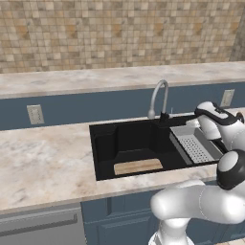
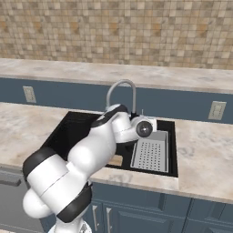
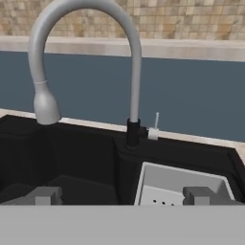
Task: Turn on the sink faucet with hot water and rinse the cutting board for ten seconds, then turn off the faucet. Push the cutting board to reach the water if necessary.
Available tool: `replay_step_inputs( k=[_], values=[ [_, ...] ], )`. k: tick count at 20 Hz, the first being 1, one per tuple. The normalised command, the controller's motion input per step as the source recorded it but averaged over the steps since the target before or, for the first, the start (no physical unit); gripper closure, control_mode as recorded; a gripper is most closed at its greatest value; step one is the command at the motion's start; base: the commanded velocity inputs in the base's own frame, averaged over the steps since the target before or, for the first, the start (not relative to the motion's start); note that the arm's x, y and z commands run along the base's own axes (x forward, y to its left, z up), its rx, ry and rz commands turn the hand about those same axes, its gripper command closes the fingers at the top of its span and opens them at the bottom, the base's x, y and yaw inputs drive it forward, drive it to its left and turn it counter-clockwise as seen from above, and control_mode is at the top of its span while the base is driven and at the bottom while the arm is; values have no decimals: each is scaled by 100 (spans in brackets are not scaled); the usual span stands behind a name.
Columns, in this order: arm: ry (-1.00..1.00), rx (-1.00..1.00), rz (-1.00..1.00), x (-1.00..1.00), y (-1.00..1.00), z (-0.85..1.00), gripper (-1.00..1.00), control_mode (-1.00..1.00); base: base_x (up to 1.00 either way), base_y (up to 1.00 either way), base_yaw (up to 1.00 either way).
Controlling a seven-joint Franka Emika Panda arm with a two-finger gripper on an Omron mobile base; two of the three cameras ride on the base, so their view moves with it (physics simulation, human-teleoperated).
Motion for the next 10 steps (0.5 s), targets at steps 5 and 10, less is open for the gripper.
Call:
replay_step_inputs(
  k=[5, 10],
  values=[
    [0, 0, 0, 0, 0, -9, -100, -100, 0, 0, 0],
    [0, 0, 0, 5, 0, -4, -100, -100, 0, 0, 0]
  ],
)
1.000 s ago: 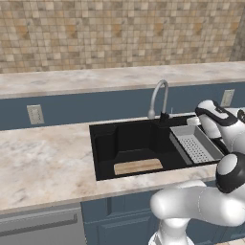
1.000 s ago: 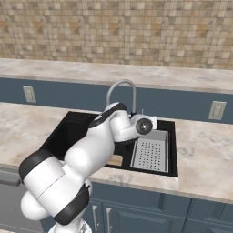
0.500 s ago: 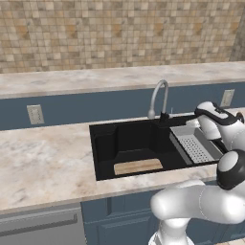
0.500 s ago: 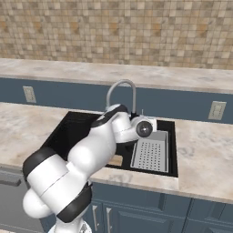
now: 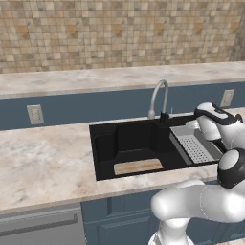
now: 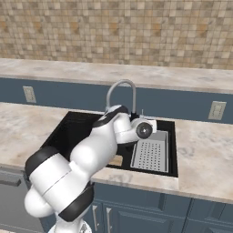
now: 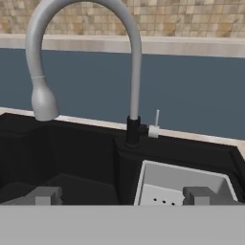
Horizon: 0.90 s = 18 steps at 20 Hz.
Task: Turn on the sink faucet with hot water and rinse the cutting board for ten seconds, then turn off the faucet. Push the cutting board to reach the water if necessary.
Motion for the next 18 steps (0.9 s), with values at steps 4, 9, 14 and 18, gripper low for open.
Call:
replay_step_inputs(
  k=[4, 9, 14, 18],
  values=[
    [0, 0, 0, 12, 0, 0, -100, -100, 0, 0, 0],
    [0, 0, 0, 16, 0, 0, -100, -100, 0, 0, 0],
    [-1, 0, 0, 18, 0, 0, -100, -100, 0, 0, 0],
    [-3, 0, 0, 21, 0, 0, -100, -100, 0, 0, 0]
  ],
)
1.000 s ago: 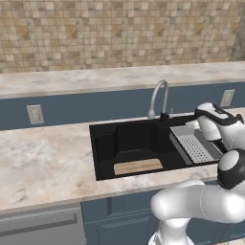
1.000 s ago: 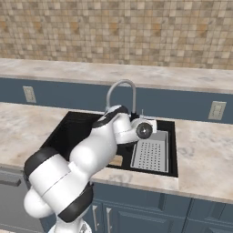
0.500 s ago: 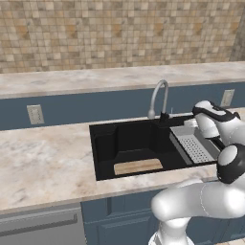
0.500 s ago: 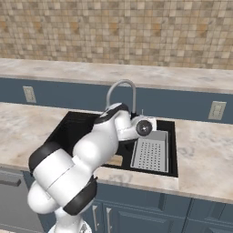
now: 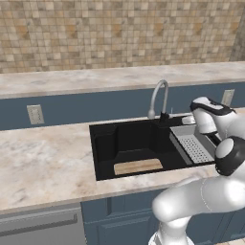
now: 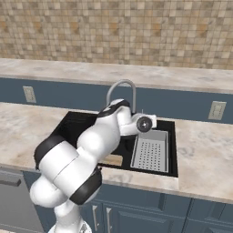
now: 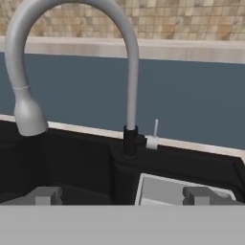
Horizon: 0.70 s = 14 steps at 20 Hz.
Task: Turn on the sink faucet with hot water and rinse the cutting board for ten seconds, then turn off the faucet. Push the cutting board to reach the water if necessary.
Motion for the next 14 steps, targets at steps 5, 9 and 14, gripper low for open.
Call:
replay_step_inputs(
  k=[5, 9, 14],
  values=[
    [-4, 0, 0, 27, 0, 0, -100, -100, 0, 0, 0],
    [-5, 1, 0, 20, -5, -4, -100, -100, 0, 0, 0],
    [-5, 1, 0, 12, -9, -16, -100, -100, 0, 0, 0]
  ],
)
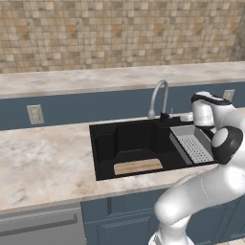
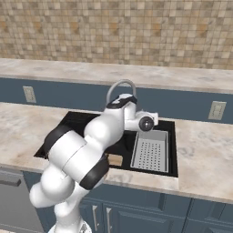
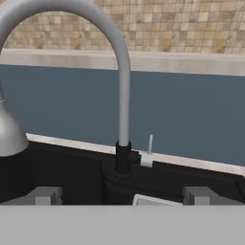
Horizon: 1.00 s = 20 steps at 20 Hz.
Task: Turn on the sink faucet with hot water and rinse the cutting board for ten seconds, then turn off the faucet. Push the cutting board to reach the water if necessary.
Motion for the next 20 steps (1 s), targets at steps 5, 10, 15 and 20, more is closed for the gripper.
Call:
replay_step_inputs(
  k=[5, 10, 15, 20],
  values=[
    [-8, 3, 0, 13, -15, -21, -100, -100, 0, 0, 0],
    [-7, 1, 0, 15, -8, -17, -100, -100, 0, 0, 0],
    [-5, 0, 0, 16, -2, -12, -100, -100, 0, 0, 0],
    [-3, 0, 0, 16, -1, -9, -100, -100, 0, 0, 0]
  ],
)
